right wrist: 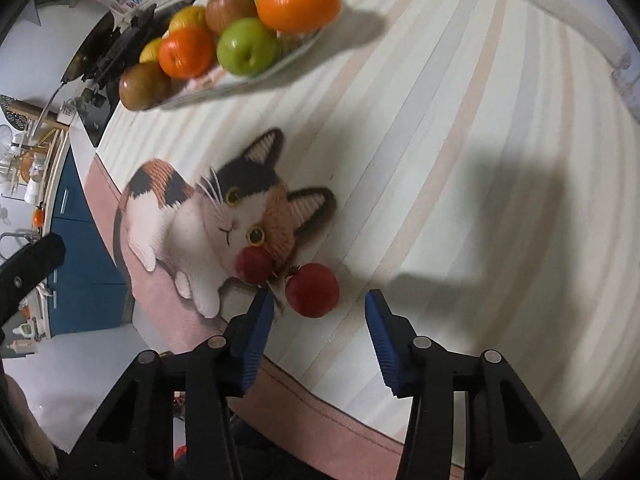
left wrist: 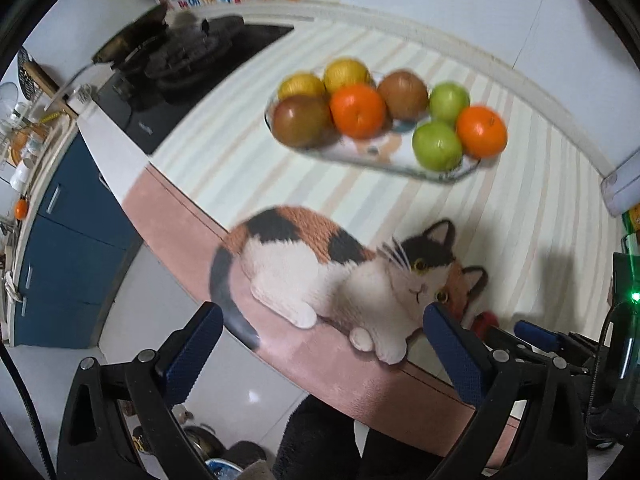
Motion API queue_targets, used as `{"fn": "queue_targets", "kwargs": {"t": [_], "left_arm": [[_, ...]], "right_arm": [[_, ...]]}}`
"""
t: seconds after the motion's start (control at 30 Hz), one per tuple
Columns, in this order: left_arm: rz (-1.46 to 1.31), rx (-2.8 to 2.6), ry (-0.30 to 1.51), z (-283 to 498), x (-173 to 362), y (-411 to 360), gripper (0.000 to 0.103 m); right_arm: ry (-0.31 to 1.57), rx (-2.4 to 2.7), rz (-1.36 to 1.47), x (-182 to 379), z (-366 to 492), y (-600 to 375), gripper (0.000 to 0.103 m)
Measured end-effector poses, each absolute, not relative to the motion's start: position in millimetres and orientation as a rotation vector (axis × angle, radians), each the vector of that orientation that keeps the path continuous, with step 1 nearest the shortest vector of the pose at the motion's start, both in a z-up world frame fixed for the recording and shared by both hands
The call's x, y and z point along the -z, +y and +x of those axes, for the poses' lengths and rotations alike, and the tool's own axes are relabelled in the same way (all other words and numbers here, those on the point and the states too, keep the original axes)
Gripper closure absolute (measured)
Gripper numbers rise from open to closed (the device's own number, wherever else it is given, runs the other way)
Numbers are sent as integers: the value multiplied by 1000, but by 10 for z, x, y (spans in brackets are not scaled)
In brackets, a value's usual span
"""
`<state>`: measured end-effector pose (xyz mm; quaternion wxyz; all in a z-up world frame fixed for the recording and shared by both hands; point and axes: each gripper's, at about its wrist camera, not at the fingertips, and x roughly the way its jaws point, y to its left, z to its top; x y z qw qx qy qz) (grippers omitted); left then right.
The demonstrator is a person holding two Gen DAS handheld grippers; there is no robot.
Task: Organize fruits
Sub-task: 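Grasp a cherry tomato with the right tool while the left tool grasps another, then carry both cherry tomatoes onto the floral plate and open both tools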
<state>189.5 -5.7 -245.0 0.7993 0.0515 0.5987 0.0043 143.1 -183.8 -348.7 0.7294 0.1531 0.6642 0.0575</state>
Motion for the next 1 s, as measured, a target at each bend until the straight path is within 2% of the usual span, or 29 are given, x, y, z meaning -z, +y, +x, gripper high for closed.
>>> {"fn": "queue_targets", "kwargs": {"t": [0.2,0.53,0.63,0.7,0.77,0.87,0.9,1.0], "left_arm": [[109,-10,1340,1913,2697,-155,1],[130,105,1387,1974,2946,-593,3],[173,165,1413,1981,3088,-797,19],[198,196,1443,1981,3203,-913,37],[220,221,1473,1971,3316,-1013,47],[232,241,1488,1948,3390,-1084,51],[237,245,1490,1941,3406,-1098,58],[230,253,1509,1936,3463,-1132,70]], "right_arm": [[1444,-181,320,3537,1444,-1760,70],[1403,-116,338,3328,1242,-2221,70],[1396,-83,358,3297,1166,-2419,70],[1396,-59,363,3299,1137,-2505,70],[1397,-43,381,3302,1112,-2583,70],[1394,-36,394,3283,1102,-2602,70],[1393,-37,396,3274,1098,-2609,70],[1388,-40,390,3250,1096,-2622,70]]}}
